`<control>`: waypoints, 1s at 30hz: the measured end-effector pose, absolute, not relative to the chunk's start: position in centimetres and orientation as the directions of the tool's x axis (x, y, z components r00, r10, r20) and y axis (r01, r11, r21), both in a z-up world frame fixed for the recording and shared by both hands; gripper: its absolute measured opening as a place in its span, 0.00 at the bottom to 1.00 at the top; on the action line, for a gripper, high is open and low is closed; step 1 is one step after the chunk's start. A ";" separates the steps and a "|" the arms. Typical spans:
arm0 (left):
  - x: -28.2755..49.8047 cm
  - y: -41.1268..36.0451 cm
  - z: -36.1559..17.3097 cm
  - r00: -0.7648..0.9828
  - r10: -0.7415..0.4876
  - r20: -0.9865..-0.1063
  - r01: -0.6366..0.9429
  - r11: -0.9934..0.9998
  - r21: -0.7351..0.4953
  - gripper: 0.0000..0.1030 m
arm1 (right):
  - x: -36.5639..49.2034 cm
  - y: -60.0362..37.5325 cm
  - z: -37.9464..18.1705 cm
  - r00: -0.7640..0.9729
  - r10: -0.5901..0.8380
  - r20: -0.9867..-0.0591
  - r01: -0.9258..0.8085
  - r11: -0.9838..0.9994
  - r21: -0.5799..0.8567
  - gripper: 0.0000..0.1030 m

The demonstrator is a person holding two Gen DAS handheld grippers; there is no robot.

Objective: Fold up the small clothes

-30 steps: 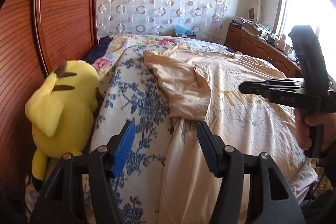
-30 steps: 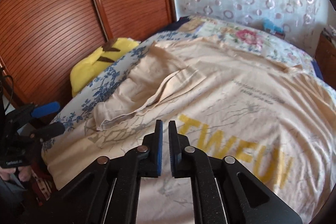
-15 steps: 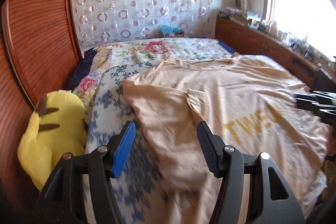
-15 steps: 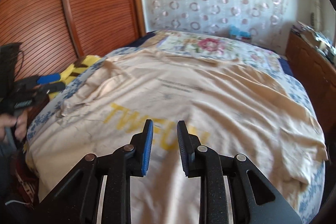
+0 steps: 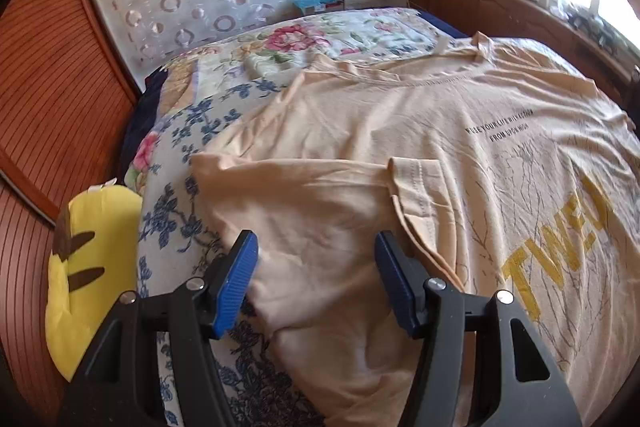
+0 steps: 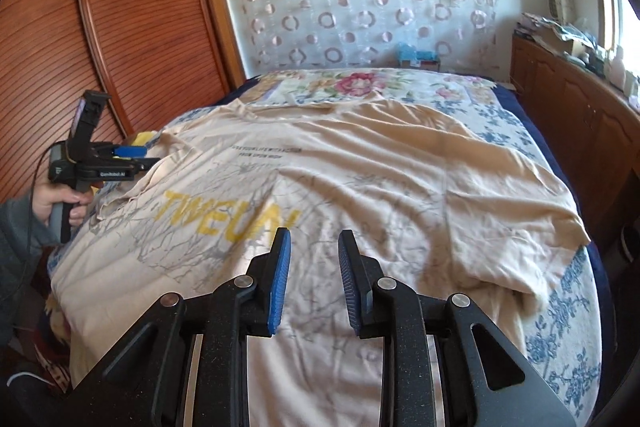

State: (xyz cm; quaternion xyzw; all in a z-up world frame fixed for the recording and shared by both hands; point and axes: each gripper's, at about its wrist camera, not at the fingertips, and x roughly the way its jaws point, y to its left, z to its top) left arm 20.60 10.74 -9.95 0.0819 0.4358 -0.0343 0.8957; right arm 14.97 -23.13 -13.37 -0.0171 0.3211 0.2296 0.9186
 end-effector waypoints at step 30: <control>23.1 -1.6 -5.7 0.627 -0.327 -0.707 0.465 0.885 0.002 0.58 | 17.7 -36.3 -13.6 0.755 0.171 -0.633 -0.169 0.983 0.065 0.24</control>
